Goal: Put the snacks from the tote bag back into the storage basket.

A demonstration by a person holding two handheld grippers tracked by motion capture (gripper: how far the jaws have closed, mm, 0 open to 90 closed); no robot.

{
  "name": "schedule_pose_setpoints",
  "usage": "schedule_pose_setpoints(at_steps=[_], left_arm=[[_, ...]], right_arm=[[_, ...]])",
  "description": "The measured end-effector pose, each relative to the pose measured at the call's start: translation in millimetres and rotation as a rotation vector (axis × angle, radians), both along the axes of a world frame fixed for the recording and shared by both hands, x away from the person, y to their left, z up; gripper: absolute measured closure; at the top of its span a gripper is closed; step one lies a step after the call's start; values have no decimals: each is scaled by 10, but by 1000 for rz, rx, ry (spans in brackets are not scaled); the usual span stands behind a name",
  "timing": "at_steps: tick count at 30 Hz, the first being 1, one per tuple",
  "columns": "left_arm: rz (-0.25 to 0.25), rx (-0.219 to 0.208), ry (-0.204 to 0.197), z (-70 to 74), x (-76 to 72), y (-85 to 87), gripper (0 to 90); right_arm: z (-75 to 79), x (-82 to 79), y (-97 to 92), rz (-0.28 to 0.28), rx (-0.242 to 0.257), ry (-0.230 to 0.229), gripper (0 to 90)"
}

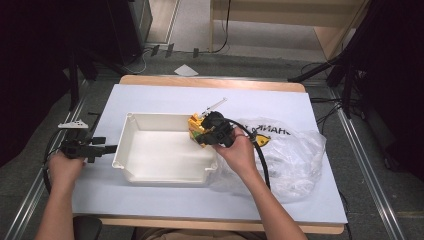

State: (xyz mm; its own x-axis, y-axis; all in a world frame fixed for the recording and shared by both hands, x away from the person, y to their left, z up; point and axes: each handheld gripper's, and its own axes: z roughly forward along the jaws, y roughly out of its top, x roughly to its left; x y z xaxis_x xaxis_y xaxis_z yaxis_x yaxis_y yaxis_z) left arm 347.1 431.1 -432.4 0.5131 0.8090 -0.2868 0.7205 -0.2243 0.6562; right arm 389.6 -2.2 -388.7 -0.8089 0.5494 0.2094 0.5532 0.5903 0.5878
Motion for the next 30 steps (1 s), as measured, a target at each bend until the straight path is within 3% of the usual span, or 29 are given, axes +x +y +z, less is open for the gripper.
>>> schedule_pose_setpoints(at_steps=[4, 9, 30], left_arm=[[-1, -1, -1, 3, 0, 2, 208], [-2, 1, 1, -1, 3, -2, 208], [-5, 3, 3, -1, 5, -13, 208]], right_arm=[[-67, 13, 35, -14, -25, -17, 900], [-108, 48, 20, -31, -23, -6, 900], [-121, 105, -52, -63, -49, -13, 900]])
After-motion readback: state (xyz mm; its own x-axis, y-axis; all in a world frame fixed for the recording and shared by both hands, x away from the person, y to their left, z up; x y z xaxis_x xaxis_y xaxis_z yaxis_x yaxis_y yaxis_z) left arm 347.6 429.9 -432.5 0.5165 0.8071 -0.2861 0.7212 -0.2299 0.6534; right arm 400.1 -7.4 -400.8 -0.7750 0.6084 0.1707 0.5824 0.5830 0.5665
